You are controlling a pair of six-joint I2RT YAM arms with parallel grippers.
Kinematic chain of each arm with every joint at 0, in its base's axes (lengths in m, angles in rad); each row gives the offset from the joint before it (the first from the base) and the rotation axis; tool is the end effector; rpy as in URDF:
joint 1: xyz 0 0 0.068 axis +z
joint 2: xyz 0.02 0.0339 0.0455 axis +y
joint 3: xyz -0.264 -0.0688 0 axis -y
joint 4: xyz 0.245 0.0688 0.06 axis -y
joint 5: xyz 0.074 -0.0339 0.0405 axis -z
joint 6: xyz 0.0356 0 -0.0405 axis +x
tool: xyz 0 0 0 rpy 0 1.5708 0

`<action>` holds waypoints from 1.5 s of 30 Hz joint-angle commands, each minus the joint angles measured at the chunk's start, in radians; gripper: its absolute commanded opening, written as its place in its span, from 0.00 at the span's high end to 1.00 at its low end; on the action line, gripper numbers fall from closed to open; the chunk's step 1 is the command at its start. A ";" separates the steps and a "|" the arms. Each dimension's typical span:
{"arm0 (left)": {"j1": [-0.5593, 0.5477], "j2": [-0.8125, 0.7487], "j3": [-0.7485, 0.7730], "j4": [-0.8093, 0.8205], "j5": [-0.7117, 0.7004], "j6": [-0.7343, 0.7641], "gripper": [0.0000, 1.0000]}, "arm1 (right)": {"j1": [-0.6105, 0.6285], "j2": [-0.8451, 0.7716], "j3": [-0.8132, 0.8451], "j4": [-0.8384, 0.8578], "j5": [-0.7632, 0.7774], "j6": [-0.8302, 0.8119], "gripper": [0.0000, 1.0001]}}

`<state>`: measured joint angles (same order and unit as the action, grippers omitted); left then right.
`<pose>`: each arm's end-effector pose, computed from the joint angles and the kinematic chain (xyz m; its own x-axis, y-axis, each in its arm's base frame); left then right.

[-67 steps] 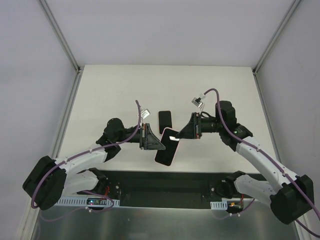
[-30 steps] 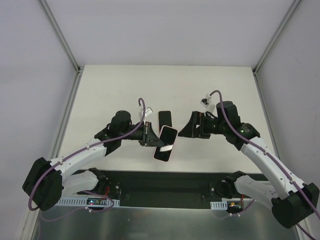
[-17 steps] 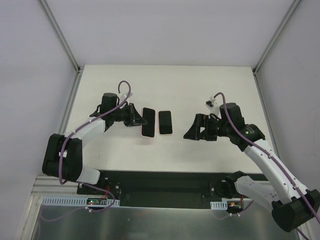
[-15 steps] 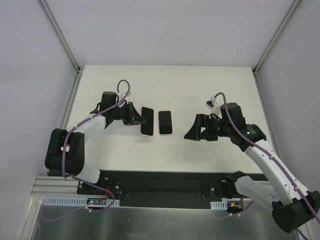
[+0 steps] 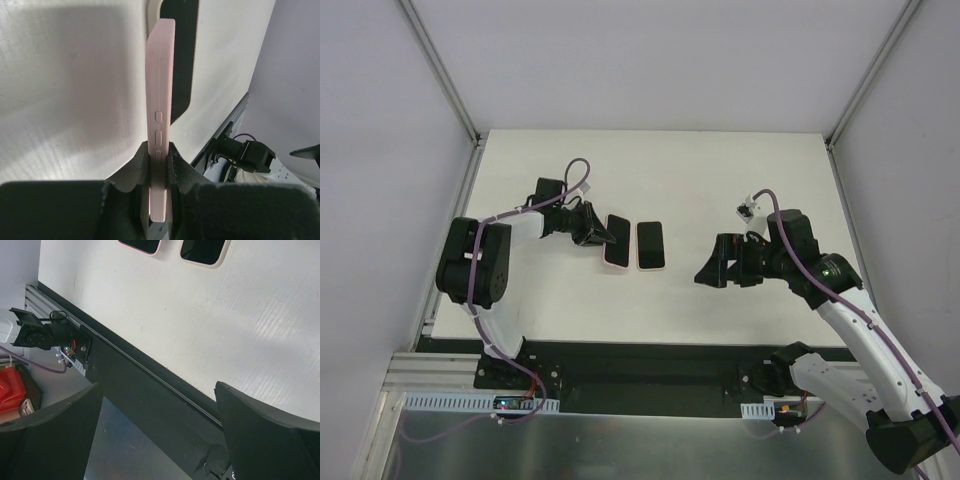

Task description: Put the phone into the phone case

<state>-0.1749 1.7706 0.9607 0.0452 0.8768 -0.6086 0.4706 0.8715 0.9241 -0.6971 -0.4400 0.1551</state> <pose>0.3445 -0.0887 0.1692 -0.9353 -0.2061 -0.2878 0.1497 0.5065 -0.8492 0.1504 0.0935 0.3245 -0.6393 -0.1684 -0.7503 -0.6224 0.6863 0.3763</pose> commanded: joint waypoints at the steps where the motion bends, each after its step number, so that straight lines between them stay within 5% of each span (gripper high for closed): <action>1: 0.003 0.013 0.006 0.021 -0.004 0.026 1.00 | -0.004 -0.005 0.047 -0.022 0.014 -0.023 0.04; 5: 0.003 0.056 -0.010 0.019 -0.030 0.036 0.94 | -0.004 0.000 0.050 -0.027 0.020 -0.031 0.04; 16: 0.003 0.003 0.001 -0.128 -0.156 0.104 0.52 | -0.004 0.012 0.030 -0.035 0.090 -0.069 0.04; 25: 0.005 -0.174 0.102 -0.343 -0.314 0.204 0.26 | -0.004 -0.003 0.035 -0.032 0.104 -0.052 0.04; 30: 0.003 -0.365 0.107 -0.357 -0.276 0.231 0.01 | -0.006 -0.035 0.030 -0.006 0.138 -0.019 0.04; 41: -0.014 -0.874 -0.033 -0.303 -0.124 0.221 0.01 | -0.004 -0.117 0.056 -0.024 0.237 0.061 0.04; 45: -0.060 -1.028 -0.197 -0.119 -0.094 0.115 0.01 | -0.003 -0.152 0.041 -0.012 0.285 0.081 0.04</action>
<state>-0.1944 0.8295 0.8845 -0.2127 0.7139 -0.4129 0.4698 0.7593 0.9310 -0.7128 -0.2222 0.1959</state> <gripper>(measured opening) 0.992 0.959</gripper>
